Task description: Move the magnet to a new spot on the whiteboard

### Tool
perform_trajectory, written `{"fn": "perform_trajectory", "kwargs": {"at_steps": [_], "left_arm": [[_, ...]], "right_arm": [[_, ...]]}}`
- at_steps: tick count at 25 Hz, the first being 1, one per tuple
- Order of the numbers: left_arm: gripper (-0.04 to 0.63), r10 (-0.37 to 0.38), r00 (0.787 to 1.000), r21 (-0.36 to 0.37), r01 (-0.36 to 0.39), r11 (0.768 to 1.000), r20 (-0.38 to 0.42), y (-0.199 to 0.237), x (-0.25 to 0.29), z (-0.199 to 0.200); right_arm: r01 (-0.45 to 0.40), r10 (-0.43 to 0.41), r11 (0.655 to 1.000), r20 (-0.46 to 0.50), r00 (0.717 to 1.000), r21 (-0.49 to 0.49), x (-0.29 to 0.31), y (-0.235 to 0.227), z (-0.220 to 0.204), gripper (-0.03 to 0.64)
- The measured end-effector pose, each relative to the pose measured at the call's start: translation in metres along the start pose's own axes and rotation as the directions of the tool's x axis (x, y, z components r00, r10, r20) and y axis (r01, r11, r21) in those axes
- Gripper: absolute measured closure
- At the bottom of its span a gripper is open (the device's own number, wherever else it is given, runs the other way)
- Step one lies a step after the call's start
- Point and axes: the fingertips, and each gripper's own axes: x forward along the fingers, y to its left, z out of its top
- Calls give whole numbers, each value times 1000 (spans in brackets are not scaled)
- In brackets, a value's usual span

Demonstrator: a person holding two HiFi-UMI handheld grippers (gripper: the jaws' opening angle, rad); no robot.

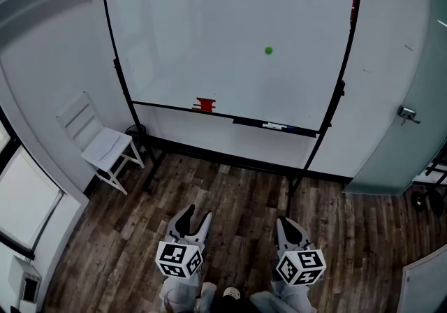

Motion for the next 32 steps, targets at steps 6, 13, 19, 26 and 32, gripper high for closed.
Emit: {"fn": "perform_trajectory", "kwargs": {"at_steps": [6,13,19,26,32], "left_arm": [[396,32,999,-3,-32,999,-18,6,0,-8],[396,42,998,-22,-43,999,-44,8,0,-17],[396,15,998,-22,-17,1000,-59,6,14,-28],[396,4,999,-28,-5,1000,-51,21,51,-20],[396,4,999,-27,-6,1000,-48,42,90,-13]], "right_arm": [[-15,15,1000,-20,1000,6,9,-3,-7,588],[-11,11,1000,-54,998,5,9,-6,-20,588],[-8,9,1000,-59,998,13,21,-11,-27,588],[-29,29,1000,-50,998,2,60,-16,-11,589],[-42,42,999,-62,997,-6,105,-25,-2,589]]}}
